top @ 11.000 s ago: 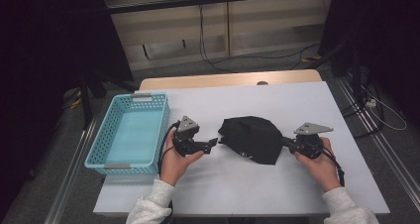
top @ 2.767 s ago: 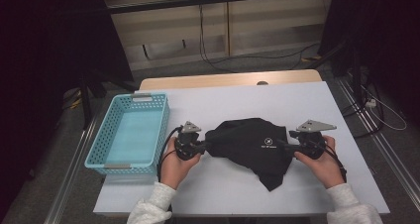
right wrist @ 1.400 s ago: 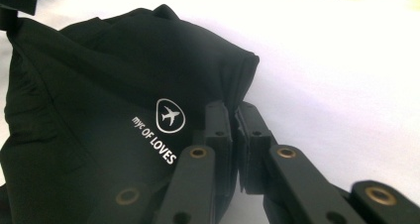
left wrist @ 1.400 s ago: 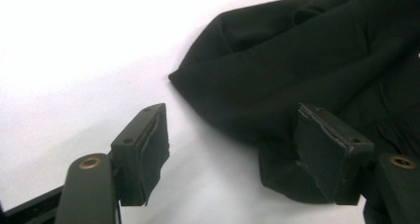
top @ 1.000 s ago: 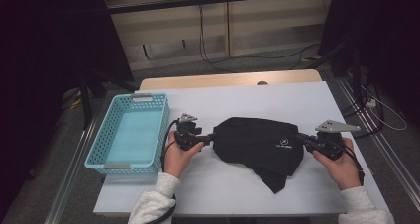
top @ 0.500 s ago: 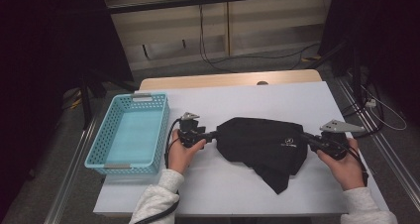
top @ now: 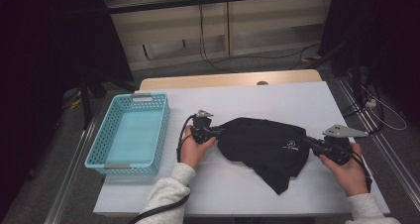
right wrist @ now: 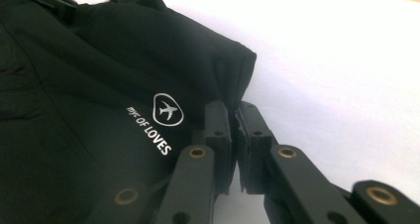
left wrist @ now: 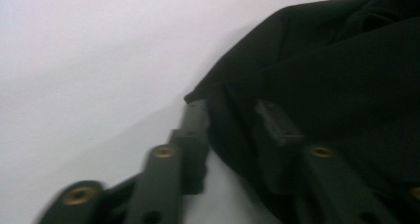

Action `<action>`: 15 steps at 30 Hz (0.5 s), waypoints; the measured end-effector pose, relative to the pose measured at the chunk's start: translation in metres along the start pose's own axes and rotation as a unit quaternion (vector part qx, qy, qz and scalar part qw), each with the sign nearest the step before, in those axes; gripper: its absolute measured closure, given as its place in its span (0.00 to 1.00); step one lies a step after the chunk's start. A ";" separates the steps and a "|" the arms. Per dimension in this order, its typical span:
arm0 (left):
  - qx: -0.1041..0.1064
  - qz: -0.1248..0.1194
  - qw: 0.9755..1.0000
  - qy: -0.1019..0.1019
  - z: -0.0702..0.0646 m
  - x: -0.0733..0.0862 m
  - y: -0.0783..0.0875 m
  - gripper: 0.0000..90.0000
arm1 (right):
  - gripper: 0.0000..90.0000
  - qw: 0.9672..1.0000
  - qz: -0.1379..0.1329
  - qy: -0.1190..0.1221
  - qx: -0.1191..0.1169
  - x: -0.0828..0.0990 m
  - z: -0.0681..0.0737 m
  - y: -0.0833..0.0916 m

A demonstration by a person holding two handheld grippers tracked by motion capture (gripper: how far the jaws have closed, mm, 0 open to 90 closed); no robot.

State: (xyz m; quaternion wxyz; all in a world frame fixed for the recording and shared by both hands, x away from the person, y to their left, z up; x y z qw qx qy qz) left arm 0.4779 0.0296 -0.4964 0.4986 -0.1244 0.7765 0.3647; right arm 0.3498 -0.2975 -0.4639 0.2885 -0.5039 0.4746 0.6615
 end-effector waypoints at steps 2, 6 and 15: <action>0.007 0.003 1.000 0.005 -0.002 0.000 0.000 0.90 | 0.94 1.000 -0.003 -0.002 0.000 -0.001 0.001 0.001; 0.005 -0.009 1.000 0.007 -0.003 -0.005 0.006 0.95 | 0.93 1.000 -0.008 0.000 -0.003 -0.003 0.003 0.000; 0.000 -0.073 0.997 -0.003 -0.006 -0.030 0.050 0.95 | 0.93 1.000 -0.023 0.003 -0.015 -0.010 0.008 -0.004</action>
Point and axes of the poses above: each handheld gripper's, and its own axes: y roughly backward along the jaws, x roughly out of its underside, z roughly to its left, the point moved 5 cm from there along -y, roughly forward along the jaws, and after that the axes turned 14 degrees about -z, right-handed, at the moved point
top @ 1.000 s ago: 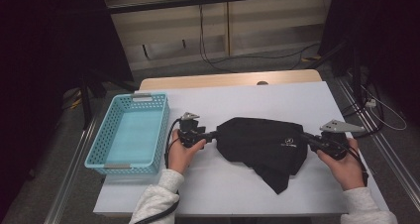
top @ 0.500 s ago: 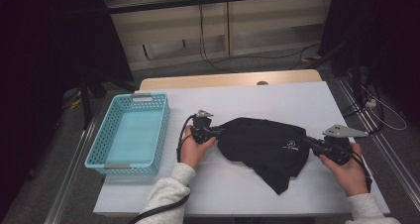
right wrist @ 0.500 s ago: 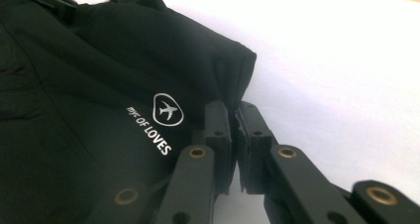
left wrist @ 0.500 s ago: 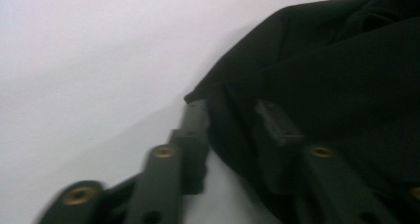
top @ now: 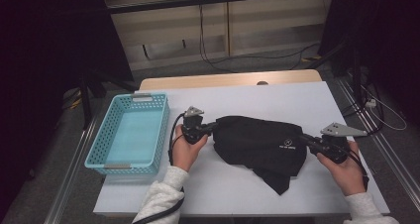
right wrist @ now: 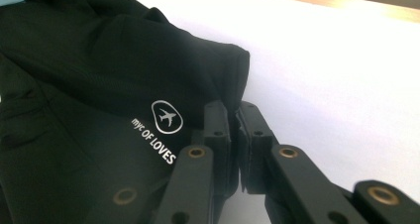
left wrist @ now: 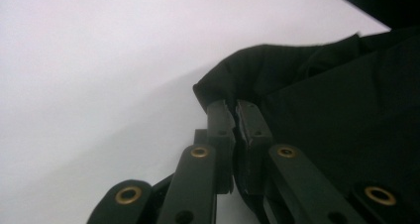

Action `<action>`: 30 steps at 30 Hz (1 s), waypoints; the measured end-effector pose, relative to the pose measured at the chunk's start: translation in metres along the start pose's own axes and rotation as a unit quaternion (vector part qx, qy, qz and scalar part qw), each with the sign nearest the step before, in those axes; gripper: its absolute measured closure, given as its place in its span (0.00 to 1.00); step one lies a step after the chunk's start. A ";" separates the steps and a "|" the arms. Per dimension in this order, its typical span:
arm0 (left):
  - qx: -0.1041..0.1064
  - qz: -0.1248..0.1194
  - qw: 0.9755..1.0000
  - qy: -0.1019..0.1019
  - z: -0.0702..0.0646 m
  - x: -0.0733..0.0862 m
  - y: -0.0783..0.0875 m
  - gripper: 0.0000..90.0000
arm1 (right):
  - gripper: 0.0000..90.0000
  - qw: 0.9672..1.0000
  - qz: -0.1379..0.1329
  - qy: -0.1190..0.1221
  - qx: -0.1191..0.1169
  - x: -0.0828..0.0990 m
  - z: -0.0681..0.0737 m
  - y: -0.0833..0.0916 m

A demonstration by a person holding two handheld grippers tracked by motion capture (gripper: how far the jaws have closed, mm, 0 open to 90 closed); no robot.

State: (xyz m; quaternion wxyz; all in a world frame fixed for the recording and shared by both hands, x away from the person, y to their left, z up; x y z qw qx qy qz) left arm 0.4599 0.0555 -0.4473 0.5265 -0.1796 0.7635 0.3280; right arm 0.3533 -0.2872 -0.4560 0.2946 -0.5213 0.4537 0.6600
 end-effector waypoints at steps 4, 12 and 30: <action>-0.006 -0.021 1.000 -0.004 0.001 -0.012 0.019 0.96 | 0.93 1.000 -0.010 0.010 -0.007 -0.004 0.004 -0.001; -0.021 -0.051 0.998 -0.014 0.004 -0.025 0.050 0.96 | 0.93 0.998 -0.034 0.017 -0.042 -0.016 0.025 -0.007; 0.005 -0.004 1.000 -0.021 -0.011 -0.001 0.034 0.95 | 0.97 1.000 0.010 -0.014 0.013 0.003 -0.007 0.000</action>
Point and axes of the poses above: each handheld gripper's, and its own axes: y roughly backward along the jaws, x roughly out of its underside, z roughly to its left, the point moved 5 cm from there along -y, roughly forward along the jaws, and after that the axes turned 14 degrees about -z, right-handed, at the moved point
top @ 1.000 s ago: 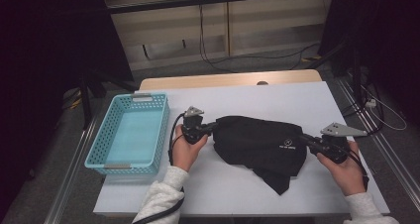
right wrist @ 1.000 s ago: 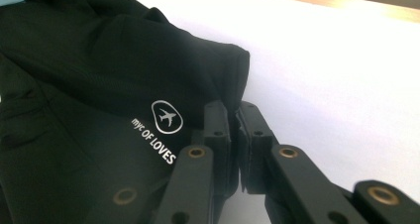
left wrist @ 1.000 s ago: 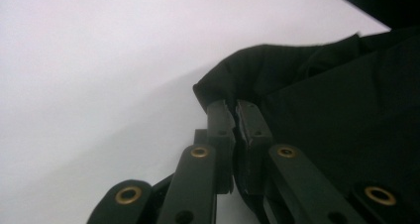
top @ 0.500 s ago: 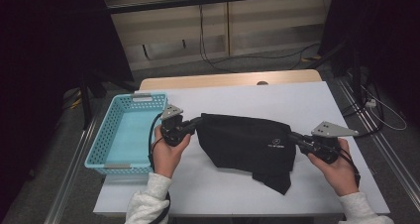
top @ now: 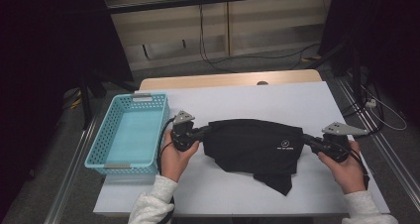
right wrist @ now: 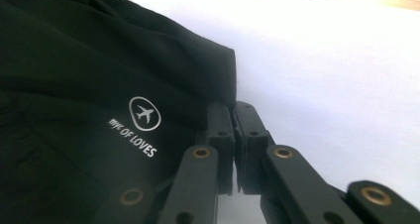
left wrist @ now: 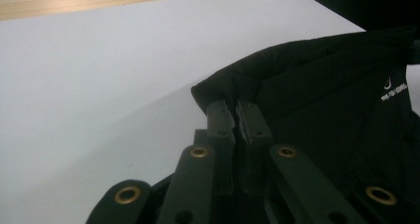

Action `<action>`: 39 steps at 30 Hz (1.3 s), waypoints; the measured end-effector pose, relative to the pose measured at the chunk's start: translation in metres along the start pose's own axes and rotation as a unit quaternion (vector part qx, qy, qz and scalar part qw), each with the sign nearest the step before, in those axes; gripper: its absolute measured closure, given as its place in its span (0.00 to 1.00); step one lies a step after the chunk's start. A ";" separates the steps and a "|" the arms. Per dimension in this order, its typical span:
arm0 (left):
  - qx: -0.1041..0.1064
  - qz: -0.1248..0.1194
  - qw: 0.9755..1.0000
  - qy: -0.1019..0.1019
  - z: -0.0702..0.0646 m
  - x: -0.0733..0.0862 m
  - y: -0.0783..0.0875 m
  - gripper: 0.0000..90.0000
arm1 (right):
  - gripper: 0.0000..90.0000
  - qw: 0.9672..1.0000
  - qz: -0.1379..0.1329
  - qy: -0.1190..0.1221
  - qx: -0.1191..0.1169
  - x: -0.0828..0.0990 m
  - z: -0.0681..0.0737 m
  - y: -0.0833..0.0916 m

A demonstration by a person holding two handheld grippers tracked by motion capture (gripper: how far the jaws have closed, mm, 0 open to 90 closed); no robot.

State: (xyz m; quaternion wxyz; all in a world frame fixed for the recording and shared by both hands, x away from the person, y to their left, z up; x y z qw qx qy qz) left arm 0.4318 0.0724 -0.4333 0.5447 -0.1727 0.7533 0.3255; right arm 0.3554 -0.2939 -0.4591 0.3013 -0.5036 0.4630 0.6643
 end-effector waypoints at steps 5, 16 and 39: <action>0.010 0.003 1.000 -0.006 -0.006 0.002 -0.004 0.94 | 0.97 1.000 0.011 -0.001 0.013 0.005 -0.008 -0.002; -0.009 0.007 1.000 0.000 0.007 0.013 -0.013 0.51 | 0.98 0.999 0.030 0.012 0.032 0.009 -0.016 -0.004; 0.009 0.059 0.997 0.048 0.010 0.042 -0.041 0.66 | 0.98 0.999 0.025 0.004 0.028 0.010 -0.013 -0.002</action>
Point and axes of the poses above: each handheld gripper's, and its own axes: y roughly backward along the jaws, x roughly out of its underside, z roughly to its left, the point moved 5 cm from there along -y, roughly forward along the jaws, and after that the axes turned 14 degrees about -z, right-handed, at the moved point
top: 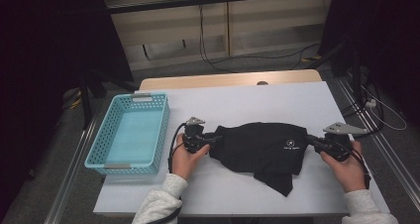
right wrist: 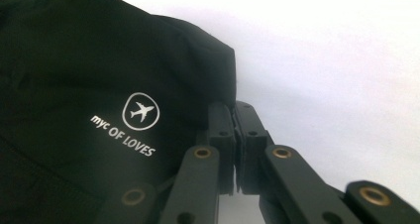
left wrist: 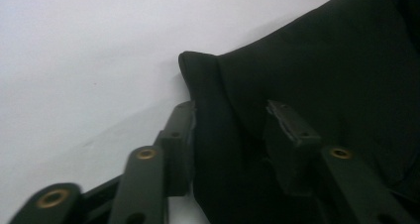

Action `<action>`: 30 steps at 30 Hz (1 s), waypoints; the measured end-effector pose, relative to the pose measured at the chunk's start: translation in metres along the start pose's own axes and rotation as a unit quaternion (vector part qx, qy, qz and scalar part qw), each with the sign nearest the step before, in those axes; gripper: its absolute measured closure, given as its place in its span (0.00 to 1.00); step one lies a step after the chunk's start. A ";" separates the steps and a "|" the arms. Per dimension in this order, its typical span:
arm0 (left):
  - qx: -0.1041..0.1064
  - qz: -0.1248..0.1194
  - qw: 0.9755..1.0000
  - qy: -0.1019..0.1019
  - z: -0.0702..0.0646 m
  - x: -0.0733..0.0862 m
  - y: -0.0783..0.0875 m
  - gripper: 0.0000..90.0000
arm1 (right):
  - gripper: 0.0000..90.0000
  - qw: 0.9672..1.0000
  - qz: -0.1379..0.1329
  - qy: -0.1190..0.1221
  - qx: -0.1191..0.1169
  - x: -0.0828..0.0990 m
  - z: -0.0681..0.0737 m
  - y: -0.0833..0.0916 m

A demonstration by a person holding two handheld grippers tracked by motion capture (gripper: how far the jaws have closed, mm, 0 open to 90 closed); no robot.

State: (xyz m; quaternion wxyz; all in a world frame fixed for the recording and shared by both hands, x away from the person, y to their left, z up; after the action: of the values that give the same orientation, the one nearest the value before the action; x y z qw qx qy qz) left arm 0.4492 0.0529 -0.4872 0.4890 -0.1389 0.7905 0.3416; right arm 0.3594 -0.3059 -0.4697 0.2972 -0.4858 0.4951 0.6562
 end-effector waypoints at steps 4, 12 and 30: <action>0.014 0.008 1.000 0.011 0.001 0.001 -0.001 0.82 | 0.98 1.000 0.001 0.004 -0.004 -0.002 0.001 -0.003; 0.027 0.004 1.000 0.006 -0.005 -0.006 0.006 0.94 | 0.98 1.000 -0.002 0.005 -0.007 -0.003 0.004 -0.002; -0.002 -0.061 0.998 -0.003 0.004 -0.036 0.045 0.95 | 0.99 0.999 -0.036 0.011 -0.013 -0.017 0.011 -0.001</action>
State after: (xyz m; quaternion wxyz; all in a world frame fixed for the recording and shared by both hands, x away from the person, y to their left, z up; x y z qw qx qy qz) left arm 0.4443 0.0844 -0.4394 0.5111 -0.1868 0.7785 0.3126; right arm 0.3629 -0.2941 -0.4540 0.3091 -0.5143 0.4716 0.6462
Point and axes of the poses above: each handheld gripper's, and its own axes: y roughly backward along the jaws, x roughly out of its underside, z roughly to its left, the point moved 5 cm from there along -y, roughly forward along the jaws, and after that the axes turned 14 degrees about -z, right-handed, at the moved point
